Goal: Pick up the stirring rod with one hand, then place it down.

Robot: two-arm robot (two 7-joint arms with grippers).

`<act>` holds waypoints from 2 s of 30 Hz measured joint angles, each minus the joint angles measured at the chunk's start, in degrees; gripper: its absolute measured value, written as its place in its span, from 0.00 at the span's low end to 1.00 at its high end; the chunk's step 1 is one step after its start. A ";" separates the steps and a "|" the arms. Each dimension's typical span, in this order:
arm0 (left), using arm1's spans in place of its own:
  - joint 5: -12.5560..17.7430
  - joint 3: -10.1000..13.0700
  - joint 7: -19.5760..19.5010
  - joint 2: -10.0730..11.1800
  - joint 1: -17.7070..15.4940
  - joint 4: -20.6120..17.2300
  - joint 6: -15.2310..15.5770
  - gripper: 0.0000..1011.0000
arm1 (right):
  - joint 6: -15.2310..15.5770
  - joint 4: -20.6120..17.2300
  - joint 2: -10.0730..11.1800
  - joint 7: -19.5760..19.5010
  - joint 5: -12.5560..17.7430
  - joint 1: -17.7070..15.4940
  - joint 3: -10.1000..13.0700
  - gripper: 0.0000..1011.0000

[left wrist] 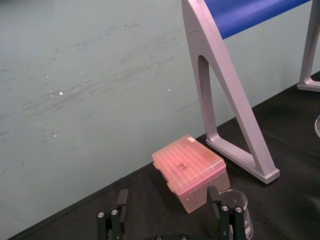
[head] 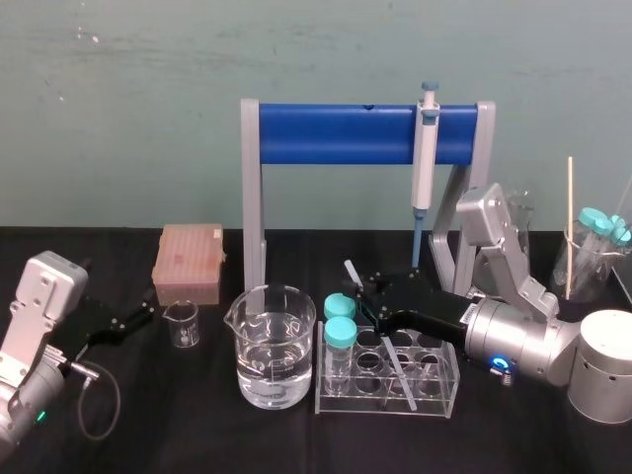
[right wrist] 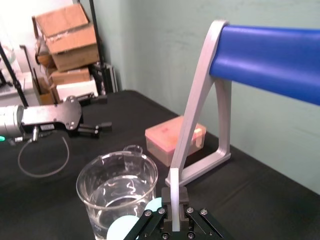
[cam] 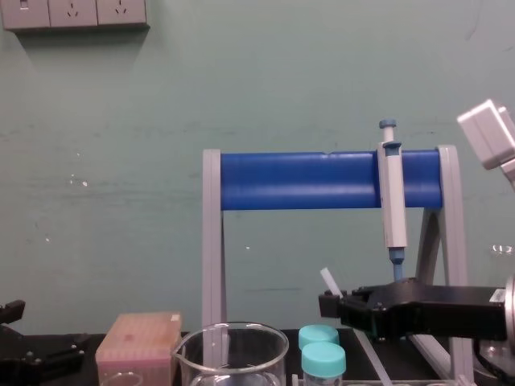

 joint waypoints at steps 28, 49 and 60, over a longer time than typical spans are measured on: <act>0.00 0.00 0.00 0.00 0.00 0.00 0.00 0.99 | -14.64 -9.61 0.25 -2.70 4.30 -8.95 10.03 0.07; 0.00 0.00 0.00 0.00 0.00 0.00 0.00 0.99 | -15.23 -11.19 0.53 -6.58 2.90 -8.69 16.45 0.07; 0.00 0.00 0.00 0.00 0.00 0.00 0.00 0.99 | -14.75 -11.58 0.33 -6.16 2.79 -9.33 16.80 0.07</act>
